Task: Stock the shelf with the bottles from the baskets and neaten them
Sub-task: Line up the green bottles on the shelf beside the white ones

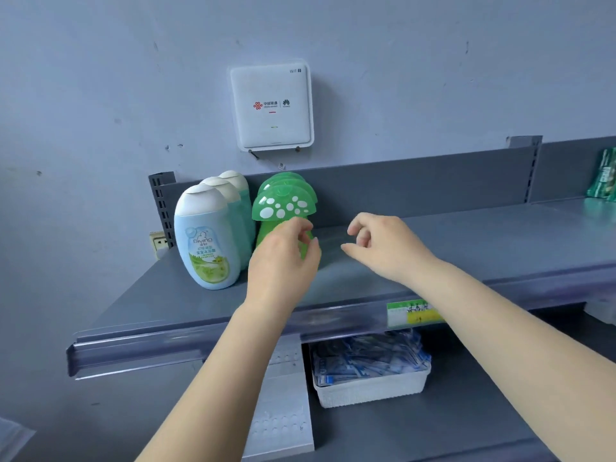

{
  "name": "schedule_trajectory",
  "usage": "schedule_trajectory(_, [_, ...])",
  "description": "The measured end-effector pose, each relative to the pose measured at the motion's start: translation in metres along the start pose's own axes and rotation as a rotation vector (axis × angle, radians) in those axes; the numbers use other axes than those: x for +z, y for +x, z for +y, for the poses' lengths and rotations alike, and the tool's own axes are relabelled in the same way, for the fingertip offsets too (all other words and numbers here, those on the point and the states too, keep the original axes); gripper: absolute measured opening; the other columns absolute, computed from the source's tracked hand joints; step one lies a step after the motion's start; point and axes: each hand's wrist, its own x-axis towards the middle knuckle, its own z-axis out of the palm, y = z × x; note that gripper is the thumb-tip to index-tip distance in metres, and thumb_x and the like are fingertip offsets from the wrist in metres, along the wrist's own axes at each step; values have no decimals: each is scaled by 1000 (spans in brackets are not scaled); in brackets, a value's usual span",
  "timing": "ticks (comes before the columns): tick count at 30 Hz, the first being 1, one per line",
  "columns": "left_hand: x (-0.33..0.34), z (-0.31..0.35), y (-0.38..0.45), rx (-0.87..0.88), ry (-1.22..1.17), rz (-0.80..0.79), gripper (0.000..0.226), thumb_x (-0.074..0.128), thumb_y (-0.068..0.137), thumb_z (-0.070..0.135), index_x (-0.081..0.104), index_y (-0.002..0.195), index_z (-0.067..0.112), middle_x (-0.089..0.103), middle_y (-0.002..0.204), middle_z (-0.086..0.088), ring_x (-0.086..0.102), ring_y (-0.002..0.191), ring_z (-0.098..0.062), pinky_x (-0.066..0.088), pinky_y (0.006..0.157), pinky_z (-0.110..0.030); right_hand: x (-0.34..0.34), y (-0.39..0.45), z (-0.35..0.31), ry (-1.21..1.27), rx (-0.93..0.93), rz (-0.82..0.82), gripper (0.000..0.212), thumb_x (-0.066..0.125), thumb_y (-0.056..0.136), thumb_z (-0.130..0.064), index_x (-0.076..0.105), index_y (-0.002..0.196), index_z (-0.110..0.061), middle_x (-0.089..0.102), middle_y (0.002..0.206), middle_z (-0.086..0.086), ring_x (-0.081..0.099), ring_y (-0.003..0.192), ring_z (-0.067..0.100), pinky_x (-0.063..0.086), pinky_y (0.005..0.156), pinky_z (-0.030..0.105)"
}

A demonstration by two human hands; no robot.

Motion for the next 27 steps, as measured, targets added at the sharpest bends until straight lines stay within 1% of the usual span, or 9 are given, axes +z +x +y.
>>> schedule_trajectory(3, [30,41,-4,183,17,-54,24,52,90,19,59,113,12,61,98,2,55,94,-18,42,75,-30,-41,-33,25,-263,-40,95,23,52,92,-36,52,108,-19,52,79,-10,53,84,17,35,64,28])
schedule_trajectory(6, [70,89,-12,335,-5,-119,24,51,89,16,60,111,10,63,101,-2,56,97,-23,45,76,-34,-82,-73,62,-579,-35,111,24,43,96,-33,49,112,-17,59,102,-4,54,101,21,33,65,29])
schedule_trajectory(8, [100,126,-19,477,-8,-160,22,51,84,14,64,100,7,65,89,-5,60,85,-27,46,64,-33,-109,-105,90,-702,16,69,23,39,97,-33,48,110,-17,60,108,-3,53,105,22,33,67,31])
schedule_trajectory(10, [129,166,-30,578,-18,-221,16,55,74,13,67,82,7,63,70,-4,60,65,-27,39,50,-26,-137,-140,117,-783,82,35,24,39,96,-34,48,108,-16,59,107,-2,52,106,22,32,68,31])
schedule_trajectory(13, [171,224,-51,702,-33,-283,9,55,67,13,63,65,9,56,57,-2,55,52,-26,29,45,-22,-176,-194,154,-875,181,-18,24,41,96,-33,50,107,-13,59,107,2,53,106,24,36,73,33])
schedule_trajectory(15, [197,264,-71,780,-61,-352,11,53,71,12,63,67,8,58,62,-4,56,57,-28,31,50,-25,-197,-234,179,-933,253,-86,23,39,96,-32,48,105,-13,58,106,3,53,104,25,36,71,33])
schedule_trajectory(20, [252,350,-133,914,-35,-548,23,42,91,17,61,98,7,60,99,-8,54,96,-29,36,67,-33,-238,-329,235,-984,471,-201,21,42,96,-30,49,107,-13,58,107,3,54,103,24,37,68,33])
schedule_trajectory(24, [289,398,-187,1038,-59,-658,23,41,92,21,58,104,11,59,107,-6,52,103,-27,29,68,-30,-255,-393,267,-976,618,-232,22,43,93,-26,51,108,-12,59,112,5,54,107,26,30,67,31])
schedule_trajectory(27, [316,423,-221,1083,-120,-742,22,43,89,16,59,103,9,61,107,-10,54,102,-30,34,68,-30,-260,-432,285,-938,723,-235,22,43,93,-25,51,107,-11,59,112,5,54,105,26,29,65,30])
